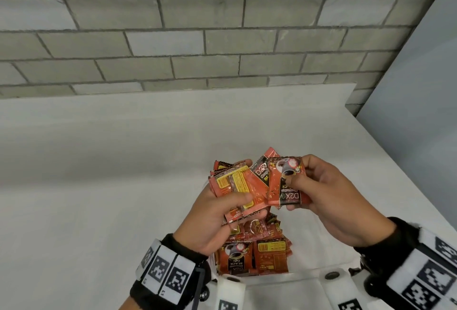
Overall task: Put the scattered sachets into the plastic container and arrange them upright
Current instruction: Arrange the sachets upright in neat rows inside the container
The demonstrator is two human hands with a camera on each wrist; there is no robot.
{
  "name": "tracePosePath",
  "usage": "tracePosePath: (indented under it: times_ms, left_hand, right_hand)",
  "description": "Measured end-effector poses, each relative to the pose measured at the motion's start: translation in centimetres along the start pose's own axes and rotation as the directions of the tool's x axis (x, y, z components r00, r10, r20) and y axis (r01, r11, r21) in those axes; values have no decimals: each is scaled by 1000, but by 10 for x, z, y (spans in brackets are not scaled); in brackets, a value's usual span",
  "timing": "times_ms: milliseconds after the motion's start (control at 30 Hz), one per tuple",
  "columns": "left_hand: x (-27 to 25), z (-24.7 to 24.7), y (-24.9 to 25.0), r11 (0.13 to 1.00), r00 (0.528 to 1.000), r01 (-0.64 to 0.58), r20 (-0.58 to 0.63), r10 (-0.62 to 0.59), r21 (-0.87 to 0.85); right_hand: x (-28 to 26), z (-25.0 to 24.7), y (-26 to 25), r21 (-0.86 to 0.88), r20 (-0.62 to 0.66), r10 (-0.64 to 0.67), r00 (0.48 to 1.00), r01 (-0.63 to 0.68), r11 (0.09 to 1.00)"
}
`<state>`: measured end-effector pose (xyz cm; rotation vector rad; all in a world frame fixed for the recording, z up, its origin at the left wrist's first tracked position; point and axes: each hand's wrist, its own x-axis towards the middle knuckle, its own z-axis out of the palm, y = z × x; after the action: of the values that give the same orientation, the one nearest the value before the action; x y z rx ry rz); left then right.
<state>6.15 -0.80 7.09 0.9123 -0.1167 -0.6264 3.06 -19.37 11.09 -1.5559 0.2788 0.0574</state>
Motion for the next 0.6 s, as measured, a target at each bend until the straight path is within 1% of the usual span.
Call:
tracePosePath:
  times_ms: [67,133,267,367,433,533,600]
  left_hand:
    - [0,1,-2,998,999,-45,-5,45,32]
    - [0,2,-3,995,997,-72,-7,72,71]
    - [-1,4,0,983,999,-44,1,45,179]
    - [-3,3,3,982,1000,-4,31,-2,188]
    - [-4,3,4,980,999,5,53,-15,199]
    - [-5,3,4,976,998,-12,66,-2,219]
    - [-5,4,4,976,998,-20,64,6,216]
  right_hand:
    - [0,1,1,19,8,37,999,-37,999]
    - [-1,2,2,-7,14,51,999,-51,999]
    - [-2,0,-2,-171,10,-50,999,51,984]
    - [-2,-4,-8,-196,57,-97,994,106,975]
    - [-2,-4,-11,-232,95,-83,992,103,967]
    - [-2,-2,-11,-286,143,-34,989,74,955]
    - [-3,-1,-10,-268,171,-4,985,51,962]
